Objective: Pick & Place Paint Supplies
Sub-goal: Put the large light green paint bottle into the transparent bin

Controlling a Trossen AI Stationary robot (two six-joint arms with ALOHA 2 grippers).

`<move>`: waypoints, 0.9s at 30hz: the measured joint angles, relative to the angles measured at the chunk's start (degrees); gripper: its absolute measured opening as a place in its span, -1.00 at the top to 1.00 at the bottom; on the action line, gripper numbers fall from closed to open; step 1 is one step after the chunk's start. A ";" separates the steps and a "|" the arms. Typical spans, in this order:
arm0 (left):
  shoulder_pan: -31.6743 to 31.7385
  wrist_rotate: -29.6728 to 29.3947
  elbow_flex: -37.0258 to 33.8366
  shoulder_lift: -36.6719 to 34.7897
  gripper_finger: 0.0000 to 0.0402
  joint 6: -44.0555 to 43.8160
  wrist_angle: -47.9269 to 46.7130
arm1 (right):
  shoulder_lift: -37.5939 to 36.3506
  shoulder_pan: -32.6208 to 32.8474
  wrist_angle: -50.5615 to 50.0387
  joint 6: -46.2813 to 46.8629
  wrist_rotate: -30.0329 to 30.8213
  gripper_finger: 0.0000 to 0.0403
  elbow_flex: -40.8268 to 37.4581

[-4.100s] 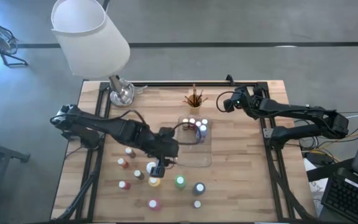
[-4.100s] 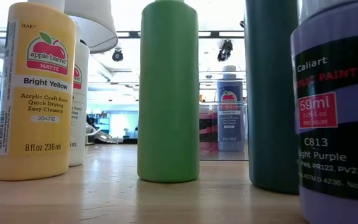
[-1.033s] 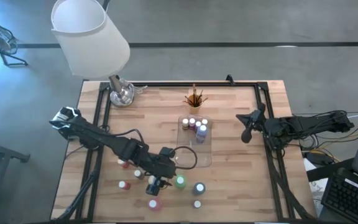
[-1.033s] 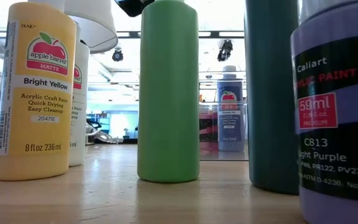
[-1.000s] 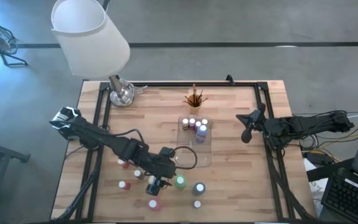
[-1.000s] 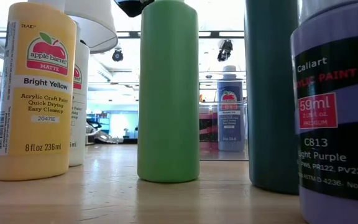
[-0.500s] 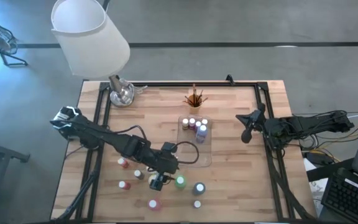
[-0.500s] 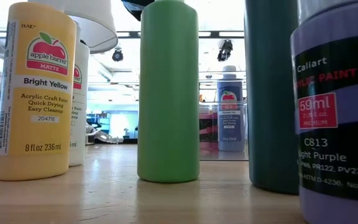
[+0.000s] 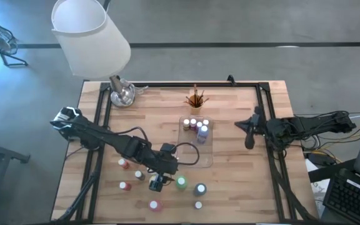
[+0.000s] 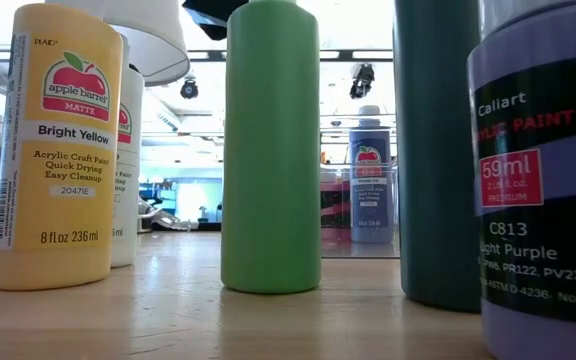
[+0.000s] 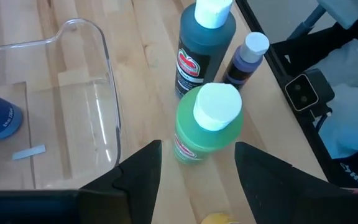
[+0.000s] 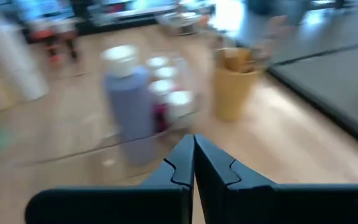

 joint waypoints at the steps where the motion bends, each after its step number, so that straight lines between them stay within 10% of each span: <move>1: 0.00 0.02 0.00 0.00 -0.04 0.17 -0.01 | 0.00 0.00 0.16 -0.47 -2.75 0.96 0.00; 7: 0.00 1.57 0.00 0.00 -0.04 0.21 0.02 | 0.00 0.01 0.94 -1.16 -11.71 0.96 0.00; 27: 0.00 2.77 0.00 1.54 -0.04 3.55 2.79 | 0.04 0.02 0.87 0.54 -11.87 0.96 0.00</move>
